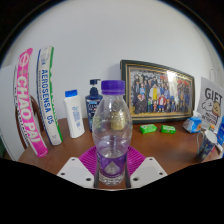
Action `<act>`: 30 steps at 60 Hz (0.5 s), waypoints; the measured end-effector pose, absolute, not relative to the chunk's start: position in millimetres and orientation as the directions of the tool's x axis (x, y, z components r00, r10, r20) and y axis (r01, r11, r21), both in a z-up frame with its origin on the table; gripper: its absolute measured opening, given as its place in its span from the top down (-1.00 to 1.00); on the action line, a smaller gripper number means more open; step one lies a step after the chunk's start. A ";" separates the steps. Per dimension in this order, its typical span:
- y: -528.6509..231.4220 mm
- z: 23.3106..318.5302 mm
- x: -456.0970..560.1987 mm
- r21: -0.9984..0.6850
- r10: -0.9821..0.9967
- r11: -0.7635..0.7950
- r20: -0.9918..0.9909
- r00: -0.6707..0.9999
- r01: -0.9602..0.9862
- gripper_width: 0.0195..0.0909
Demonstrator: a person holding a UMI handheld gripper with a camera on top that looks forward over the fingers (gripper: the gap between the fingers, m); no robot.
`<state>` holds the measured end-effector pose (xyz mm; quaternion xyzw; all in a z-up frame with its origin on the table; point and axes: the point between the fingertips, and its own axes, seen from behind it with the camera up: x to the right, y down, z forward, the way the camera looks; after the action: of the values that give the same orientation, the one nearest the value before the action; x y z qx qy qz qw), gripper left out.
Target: Pour water
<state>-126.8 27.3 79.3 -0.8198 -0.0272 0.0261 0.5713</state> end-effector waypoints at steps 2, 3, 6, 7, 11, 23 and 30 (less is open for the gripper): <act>25.7 81.2 -125.5 -0.936 0.076 -0.351 -0.032 0.997 -0.004 0.62; 24.9 83.0 -124.4 -0.936 0.075 -0.353 -0.042 0.996 -0.013 0.65; 23.0 92.1 -120.5 -0.936 0.074 -0.351 -0.068 0.995 -0.038 0.64; 22.3 96.4 -119.3 -0.936 0.075 -0.348 -0.079 0.994 -0.048 0.64; 20.2 119.5 -110.7 -0.933 0.068 -0.331 -0.174 0.982 -0.143 0.65; 19.8 200.6 -59.1 -0.744 0.031 -0.285 -0.637 0.770 -0.604 0.65; 20.9 229.3 -19.4 -0.500 0.012 -0.263 -0.857 0.515 -0.825 0.65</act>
<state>-19.4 20.9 229.3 -0.6899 0.2946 0.3946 0.5306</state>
